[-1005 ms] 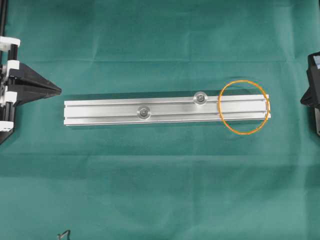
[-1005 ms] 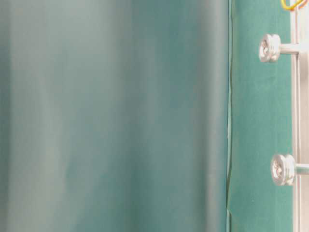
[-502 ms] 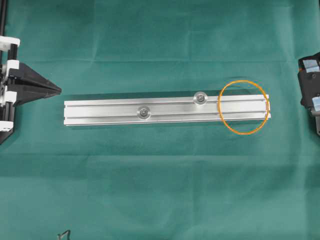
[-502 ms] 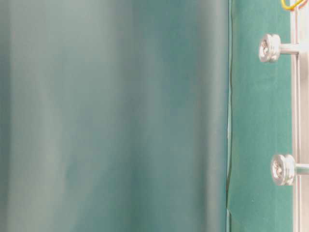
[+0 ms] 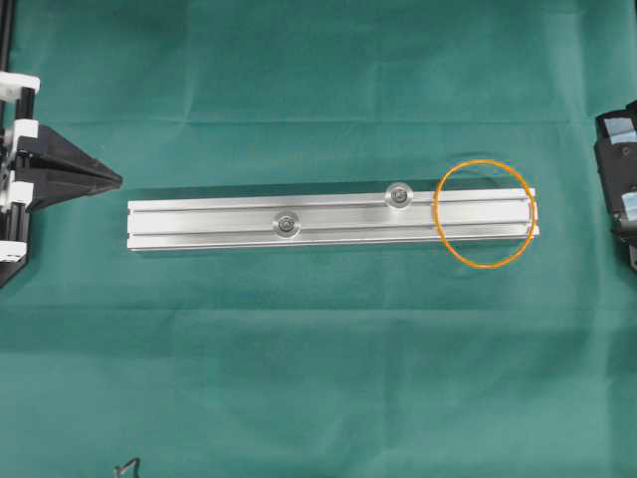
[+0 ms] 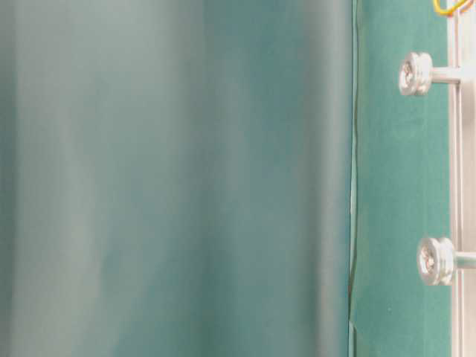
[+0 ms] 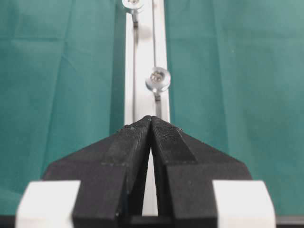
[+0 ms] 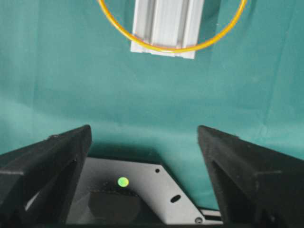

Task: Hook the rubber onto the shaft.
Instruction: 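Rotate the right gripper open and move it over the orange band, then lower the right gripper onto the band's right edge and close, then lift the gripped band and pull it leftward along the rail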

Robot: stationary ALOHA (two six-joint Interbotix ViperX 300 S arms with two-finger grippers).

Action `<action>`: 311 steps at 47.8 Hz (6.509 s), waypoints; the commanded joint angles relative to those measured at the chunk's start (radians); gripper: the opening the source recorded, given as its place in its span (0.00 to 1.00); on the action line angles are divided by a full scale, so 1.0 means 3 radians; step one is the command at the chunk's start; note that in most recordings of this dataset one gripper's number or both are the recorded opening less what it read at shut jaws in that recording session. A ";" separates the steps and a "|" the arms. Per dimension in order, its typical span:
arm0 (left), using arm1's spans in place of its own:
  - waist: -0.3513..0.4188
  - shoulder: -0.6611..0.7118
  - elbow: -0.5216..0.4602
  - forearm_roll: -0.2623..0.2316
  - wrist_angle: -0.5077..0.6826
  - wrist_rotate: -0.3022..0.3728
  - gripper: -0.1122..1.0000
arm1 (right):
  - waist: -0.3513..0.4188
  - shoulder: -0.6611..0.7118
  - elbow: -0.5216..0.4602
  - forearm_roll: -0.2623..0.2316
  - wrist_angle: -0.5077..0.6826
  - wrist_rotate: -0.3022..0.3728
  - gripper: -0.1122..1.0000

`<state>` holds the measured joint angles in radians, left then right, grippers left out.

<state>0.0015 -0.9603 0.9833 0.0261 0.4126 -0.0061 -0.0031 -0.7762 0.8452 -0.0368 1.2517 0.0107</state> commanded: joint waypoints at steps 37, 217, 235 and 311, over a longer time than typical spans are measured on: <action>0.0005 0.0026 -0.0112 0.0005 -0.0015 -0.0005 0.10 | 0.0000 0.0010 -0.0092 -0.0005 -0.0010 0.0005 0.96; 0.0005 0.0026 -0.0118 0.0005 0.0010 -0.0010 0.10 | 0.0435 0.1662 0.0010 0.0470 -0.2010 0.0005 0.96; 0.0000 0.0026 -0.0118 0.0005 0.0010 -0.0010 0.10 | 0.0491 0.1846 0.0143 0.0542 -0.2342 0.0005 0.96; 0.0005 0.0026 -0.0118 0.0005 0.0010 -0.0010 0.10 | 0.0496 0.1861 0.0164 0.0527 -0.2419 0.0010 0.16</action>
<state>0.0031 -0.9603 0.9817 0.0261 0.4203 -0.0077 0.1427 -0.1963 0.9112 0.1212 0.5292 0.0138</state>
